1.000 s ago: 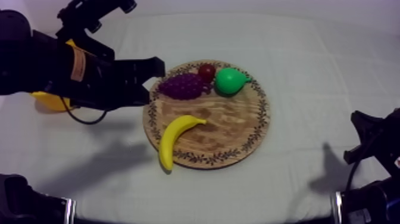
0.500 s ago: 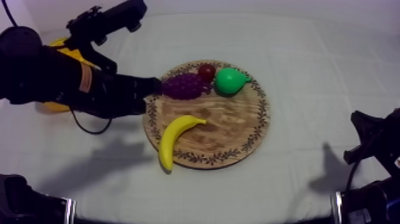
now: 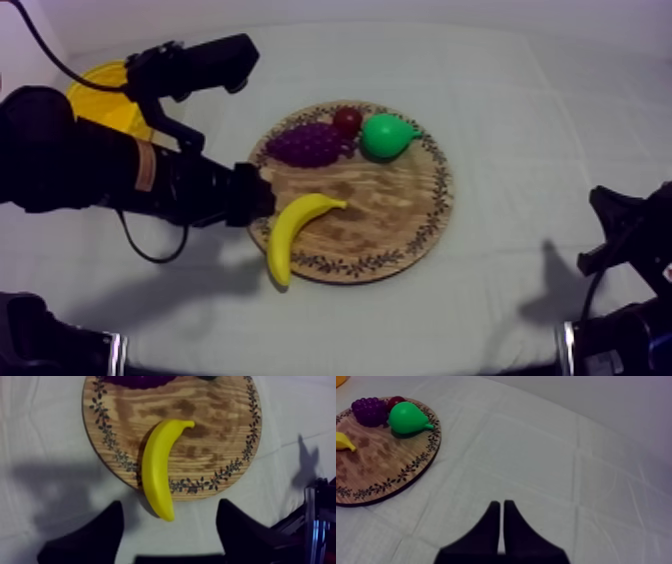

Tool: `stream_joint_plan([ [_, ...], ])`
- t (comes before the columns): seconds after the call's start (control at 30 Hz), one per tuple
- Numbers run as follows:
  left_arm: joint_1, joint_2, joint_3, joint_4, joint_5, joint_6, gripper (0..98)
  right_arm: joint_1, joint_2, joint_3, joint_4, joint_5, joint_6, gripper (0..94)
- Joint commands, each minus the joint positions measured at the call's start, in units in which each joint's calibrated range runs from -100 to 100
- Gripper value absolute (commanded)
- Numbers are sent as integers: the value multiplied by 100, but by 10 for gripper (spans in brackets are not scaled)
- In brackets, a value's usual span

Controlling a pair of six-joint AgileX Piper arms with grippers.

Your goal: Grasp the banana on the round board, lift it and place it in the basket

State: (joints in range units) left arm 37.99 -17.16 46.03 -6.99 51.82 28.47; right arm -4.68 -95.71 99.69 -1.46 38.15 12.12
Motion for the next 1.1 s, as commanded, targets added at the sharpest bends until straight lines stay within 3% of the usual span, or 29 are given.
stream_joint_plan([
  [0.0, -8, -14, -14, 3, 0, -30, 764, 1, -4, -3, -3, -1, -1, 5],
  [0.33, 18, 16, -90, -58, -265, -227, 601, 1, -4, -3, -3, -1, -1, 5],
  [0.6, 3, 71, -55, -24, -414, -193, 680, 1, -4, -3, -3, -1, 2, 5],
  [1.07, -152, 365, -14, 330, -553, -491, 733, 1, -4, -3, -3, -1, 2, 5],
])
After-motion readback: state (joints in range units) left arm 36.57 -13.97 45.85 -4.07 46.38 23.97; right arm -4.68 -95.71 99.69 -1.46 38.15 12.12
